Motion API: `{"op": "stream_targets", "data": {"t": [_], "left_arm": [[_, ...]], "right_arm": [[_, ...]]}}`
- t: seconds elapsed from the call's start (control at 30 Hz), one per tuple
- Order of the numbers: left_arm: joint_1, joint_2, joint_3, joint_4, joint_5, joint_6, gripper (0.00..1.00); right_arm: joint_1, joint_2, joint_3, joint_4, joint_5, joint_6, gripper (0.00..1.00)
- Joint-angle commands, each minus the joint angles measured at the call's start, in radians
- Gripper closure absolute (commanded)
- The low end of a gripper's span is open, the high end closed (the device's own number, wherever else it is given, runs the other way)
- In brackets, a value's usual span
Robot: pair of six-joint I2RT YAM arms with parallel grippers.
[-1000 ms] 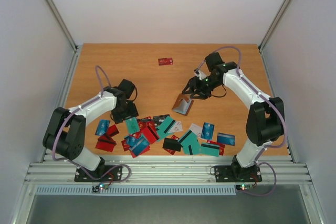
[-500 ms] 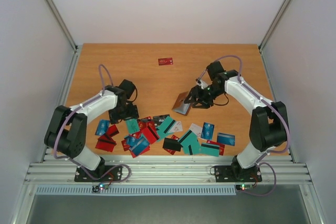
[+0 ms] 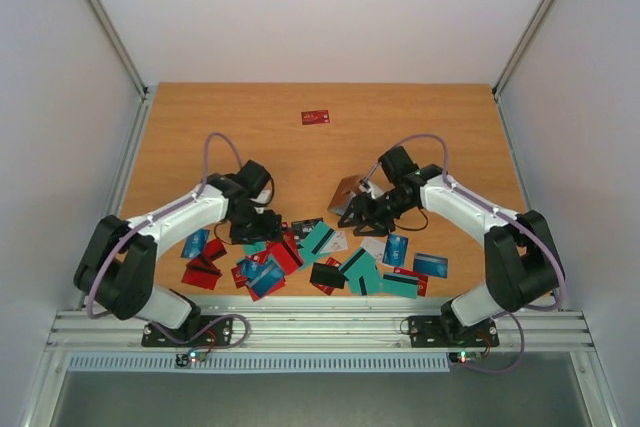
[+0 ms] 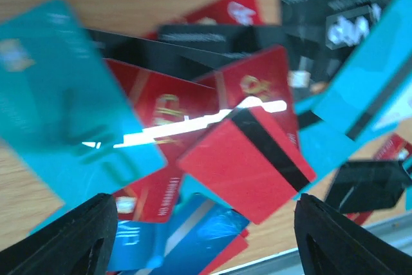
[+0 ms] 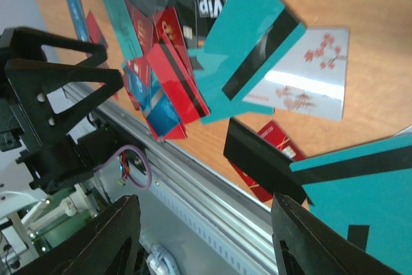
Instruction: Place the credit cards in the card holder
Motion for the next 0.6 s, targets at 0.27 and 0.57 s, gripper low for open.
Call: {"op": "stream_targets", "data": {"t": [0.27,0.57], "left_arm": [[-0.241,0.108,0.069,0.194,0.238,0.086,0.31],[-0.352,0.193,0.115,0.191,0.206,0.098,0.41]], "right_arm": [[0.095,-0.269,-0.266,0.110,0.104,0.376,0.42],[0.242,-0.415,-0.432,0.189,0.215,0.631,0.41]]}}
